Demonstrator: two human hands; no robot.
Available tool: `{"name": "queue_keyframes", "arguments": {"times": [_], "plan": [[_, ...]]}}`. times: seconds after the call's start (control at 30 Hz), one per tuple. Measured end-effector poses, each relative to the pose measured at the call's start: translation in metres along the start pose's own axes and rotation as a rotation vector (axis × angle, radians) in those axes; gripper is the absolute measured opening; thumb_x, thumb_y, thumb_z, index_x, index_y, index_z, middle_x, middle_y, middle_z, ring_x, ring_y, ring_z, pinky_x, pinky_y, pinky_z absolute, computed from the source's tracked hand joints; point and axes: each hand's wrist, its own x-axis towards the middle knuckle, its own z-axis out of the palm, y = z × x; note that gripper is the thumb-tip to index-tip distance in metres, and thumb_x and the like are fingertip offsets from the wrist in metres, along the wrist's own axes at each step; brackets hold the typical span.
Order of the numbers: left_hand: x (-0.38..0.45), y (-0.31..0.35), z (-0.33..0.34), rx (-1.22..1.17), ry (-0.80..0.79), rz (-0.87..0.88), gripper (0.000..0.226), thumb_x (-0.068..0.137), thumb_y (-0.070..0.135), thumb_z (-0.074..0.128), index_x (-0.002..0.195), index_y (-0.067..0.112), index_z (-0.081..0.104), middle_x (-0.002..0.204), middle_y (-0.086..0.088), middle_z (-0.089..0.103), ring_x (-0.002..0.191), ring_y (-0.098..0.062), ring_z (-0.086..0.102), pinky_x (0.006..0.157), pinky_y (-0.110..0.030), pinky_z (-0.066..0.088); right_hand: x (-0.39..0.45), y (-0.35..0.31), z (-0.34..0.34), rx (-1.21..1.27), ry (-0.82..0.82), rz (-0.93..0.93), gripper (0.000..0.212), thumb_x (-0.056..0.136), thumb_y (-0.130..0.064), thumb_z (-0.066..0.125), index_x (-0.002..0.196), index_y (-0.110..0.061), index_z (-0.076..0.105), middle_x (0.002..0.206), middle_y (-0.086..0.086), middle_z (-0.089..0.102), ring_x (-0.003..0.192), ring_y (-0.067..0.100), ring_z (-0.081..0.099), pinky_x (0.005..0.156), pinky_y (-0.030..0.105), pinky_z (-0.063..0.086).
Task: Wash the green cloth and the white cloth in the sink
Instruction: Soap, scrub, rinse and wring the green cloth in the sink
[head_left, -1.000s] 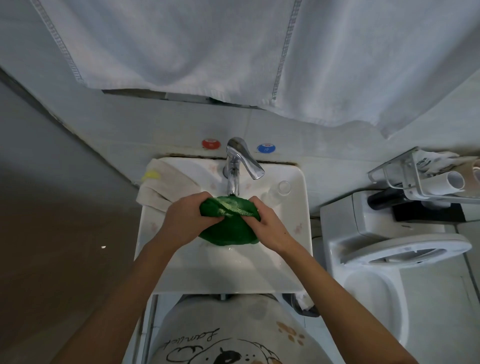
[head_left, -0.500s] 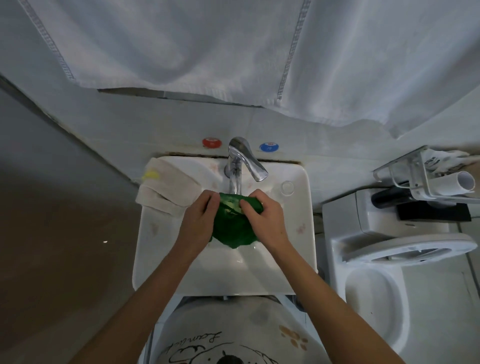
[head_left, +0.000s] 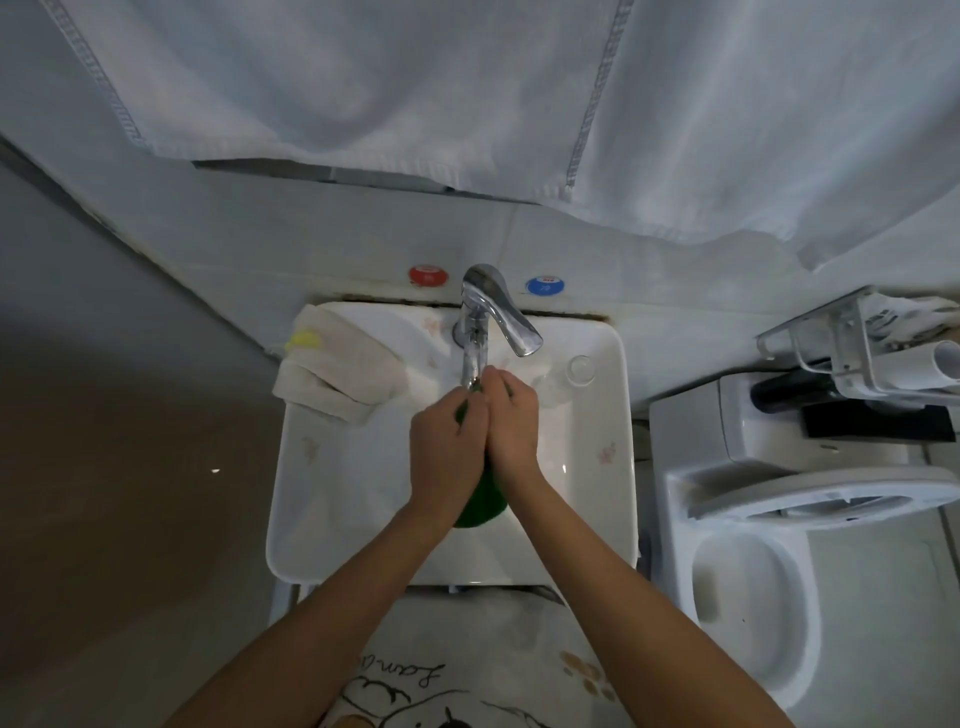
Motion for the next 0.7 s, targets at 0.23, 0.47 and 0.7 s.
{"name": "queue_keyframes", "arguments": {"times": [0.23, 0.47, 0.7], "plan": [[0.005, 0.008, 0.001, -0.016, 0.007, 0.001, 0.038, 0.093, 0.011, 0.048, 0.056, 0.019, 0.046, 0.051, 0.003, 0.047, 0.046, -0.004, 0.045, 0.047, -0.01, 0.036, 0.008, -0.011, -0.002, 0.007, -0.004, 0.042, 0.032, 0.095, -0.012, 0.046, 0.063, -0.009, 0.048, 0.06, 0.009, 0.046, 0.058, 0.015, 0.043, 0.059, 0.033, 0.039], [0.016, 0.012, -0.002, -0.068, 0.046, -0.013, 0.039, 0.093, 0.008, 0.046, 0.055, 0.018, 0.042, 0.051, 0.003, 0.044, 0.045, -0.001, 0.041, 0.048, -0.015, 0.033, 0.004, -0.016, -0.002, -0.019, -0.057, -0.049, 0.037, 0.094, -0.011, 0.048, 0.058, -0.014, 0.048, 0.054, 0.001, 0.046, 0.055, 0.016, 0.043, 0.057, 0.035, 0.038], [0.028, 0.015, -0.007, -0.087, 0.072, -0.011, 0.04, 0.094, 0.006, 0.046, 0.057, 0.02, 0.045, 0.053, 0.005, 0.046, 0.045, 0.002, 0.045, 0.048, -0.009, 0.036, -0.015, -0.022, -0.004, -0.052, -0.092, -0.124, 0.035, 0.099, -0.017, 0.047, 0.065, -0.014, 0.055, 0.059, -0.001, 0.054, 0.054, 0.007, 0.051, 0.058, 0.028, 0.048]]}}
